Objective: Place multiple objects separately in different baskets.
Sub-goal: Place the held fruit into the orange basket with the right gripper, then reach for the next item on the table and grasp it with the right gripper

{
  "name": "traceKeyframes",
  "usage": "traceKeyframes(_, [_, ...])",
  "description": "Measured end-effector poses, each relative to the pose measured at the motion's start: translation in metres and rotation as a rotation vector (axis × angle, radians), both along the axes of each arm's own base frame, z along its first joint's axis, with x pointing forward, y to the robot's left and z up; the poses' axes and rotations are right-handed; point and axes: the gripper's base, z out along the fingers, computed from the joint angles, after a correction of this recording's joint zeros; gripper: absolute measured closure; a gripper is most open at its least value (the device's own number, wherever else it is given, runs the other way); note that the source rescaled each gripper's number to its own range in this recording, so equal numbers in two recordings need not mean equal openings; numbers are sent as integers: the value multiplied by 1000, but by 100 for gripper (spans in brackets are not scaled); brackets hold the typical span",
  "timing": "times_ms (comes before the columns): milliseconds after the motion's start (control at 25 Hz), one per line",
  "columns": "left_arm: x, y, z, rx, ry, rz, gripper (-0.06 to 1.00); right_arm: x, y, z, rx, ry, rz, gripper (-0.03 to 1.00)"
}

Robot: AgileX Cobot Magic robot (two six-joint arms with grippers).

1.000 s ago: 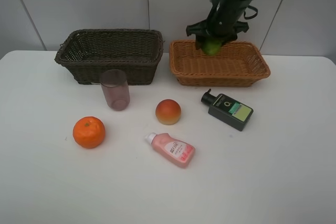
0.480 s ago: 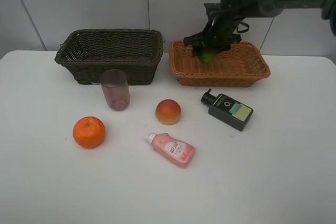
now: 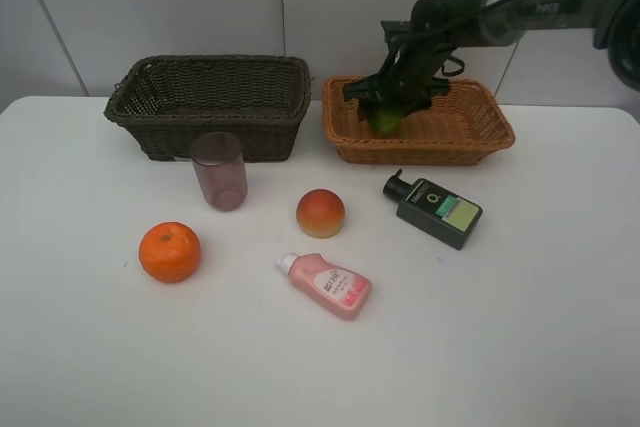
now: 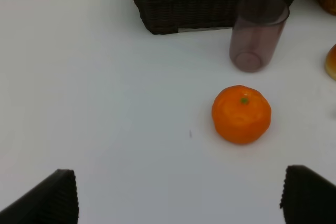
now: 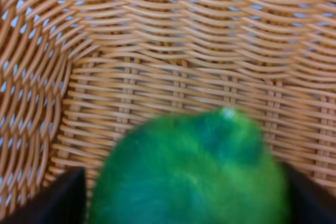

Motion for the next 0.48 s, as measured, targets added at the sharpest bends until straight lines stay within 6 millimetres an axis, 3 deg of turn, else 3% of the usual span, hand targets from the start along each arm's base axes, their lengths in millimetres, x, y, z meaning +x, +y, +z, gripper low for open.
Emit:
traceKeyframes(40, [0, 0, 0, 0, 0, 0, -6, 0, 0, 0, 1, -2, 0, 26])
traceKeyframes(120, [0, 0, 0, 0, 0, 0, -6, 0, 1, 0, 1, -3, 3, 8])
traceKeyframes(240, [0, 0, 0, 0, 0, 0, -6, -2, 2, 1, -2, 4, 5, 0])
traceKeyframes(480, [0, 0, 0, 0, 0, 0, -6, -12, 5, 22, -21, 41, 7, -1])
